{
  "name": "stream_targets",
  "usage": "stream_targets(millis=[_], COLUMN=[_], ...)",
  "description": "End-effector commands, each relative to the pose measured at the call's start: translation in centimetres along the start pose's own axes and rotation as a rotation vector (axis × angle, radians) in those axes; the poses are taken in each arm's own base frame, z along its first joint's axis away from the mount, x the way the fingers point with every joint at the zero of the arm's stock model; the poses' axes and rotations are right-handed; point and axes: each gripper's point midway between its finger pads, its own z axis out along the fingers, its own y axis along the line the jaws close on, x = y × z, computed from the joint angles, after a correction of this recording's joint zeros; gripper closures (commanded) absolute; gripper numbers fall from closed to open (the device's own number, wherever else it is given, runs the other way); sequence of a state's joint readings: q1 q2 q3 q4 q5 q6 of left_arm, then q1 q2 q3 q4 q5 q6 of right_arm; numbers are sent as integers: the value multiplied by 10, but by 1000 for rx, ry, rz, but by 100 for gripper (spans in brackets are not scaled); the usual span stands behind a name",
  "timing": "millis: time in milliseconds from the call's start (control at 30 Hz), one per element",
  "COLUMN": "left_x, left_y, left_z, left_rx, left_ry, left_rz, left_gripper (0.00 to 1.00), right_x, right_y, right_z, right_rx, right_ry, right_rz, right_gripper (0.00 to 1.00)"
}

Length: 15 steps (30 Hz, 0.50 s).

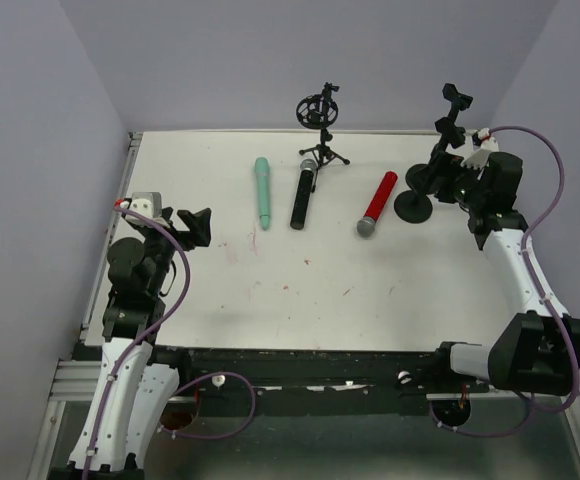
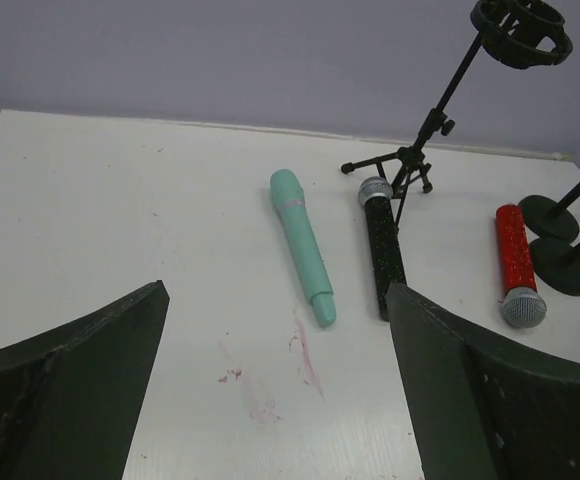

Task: Attach the microphones to the stand

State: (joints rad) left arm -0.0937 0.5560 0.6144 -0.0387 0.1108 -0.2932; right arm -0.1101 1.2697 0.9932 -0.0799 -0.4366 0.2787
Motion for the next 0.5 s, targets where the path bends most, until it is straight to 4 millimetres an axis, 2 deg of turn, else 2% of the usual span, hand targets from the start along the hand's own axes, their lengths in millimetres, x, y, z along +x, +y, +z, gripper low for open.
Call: stream_targets(millis=[0, 267, 367, 467], left_x=[-15, -14, -13, -12], left_y=[-11, -14, -14, -16], left_z=[0, 2, 2, 2], left_rx=[45, 59, 64, 70], left_ry=[-34, -22, -23, -19], left_rz=[-5, -13, -15, -18], left_gripper=[2, 1, 2, 1], right_x=[-10, -4, 10, 30], right_y=[12, 11, 20, 39], right_z=[-8, -8, -10, -15], right_rx=[-44, -65, -156, -328], right_ry=[-17, -10, 14, 47], right_rz=[22, -9, -75, -198], right_gripper=[0, 0, 0, 0])
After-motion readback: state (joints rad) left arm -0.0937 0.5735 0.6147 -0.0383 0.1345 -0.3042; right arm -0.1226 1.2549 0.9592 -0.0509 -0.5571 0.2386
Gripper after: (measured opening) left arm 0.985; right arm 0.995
